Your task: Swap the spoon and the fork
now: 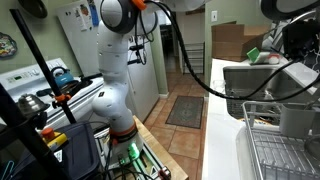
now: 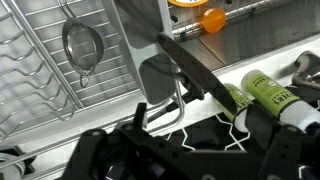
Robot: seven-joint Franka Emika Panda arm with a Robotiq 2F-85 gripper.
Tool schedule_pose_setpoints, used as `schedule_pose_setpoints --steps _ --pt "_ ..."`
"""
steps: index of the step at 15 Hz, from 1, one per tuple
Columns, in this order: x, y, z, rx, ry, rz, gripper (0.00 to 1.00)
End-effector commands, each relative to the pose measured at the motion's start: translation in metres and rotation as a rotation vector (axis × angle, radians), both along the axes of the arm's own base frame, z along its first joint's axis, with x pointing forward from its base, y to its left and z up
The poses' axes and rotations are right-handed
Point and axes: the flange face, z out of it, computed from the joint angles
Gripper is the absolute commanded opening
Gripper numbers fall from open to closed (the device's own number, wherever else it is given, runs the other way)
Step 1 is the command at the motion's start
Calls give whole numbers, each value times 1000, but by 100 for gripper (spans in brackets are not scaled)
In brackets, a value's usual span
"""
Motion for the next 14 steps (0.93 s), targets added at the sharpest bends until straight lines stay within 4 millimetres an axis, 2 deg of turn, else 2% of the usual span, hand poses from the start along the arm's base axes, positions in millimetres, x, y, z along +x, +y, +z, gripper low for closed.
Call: schedule_pose_setpoints --steps 1,7,12,13,14 --pt "-3 -21 -8 50 -12 -104 100" --pt "12 -32 -17 120 4 -210 98" --pt "29 -36 -27 170 34 -211 69" --pt "31 -37 -29 177 41 -209 66" --pt "33 -38 -31 184 46 -205 57"
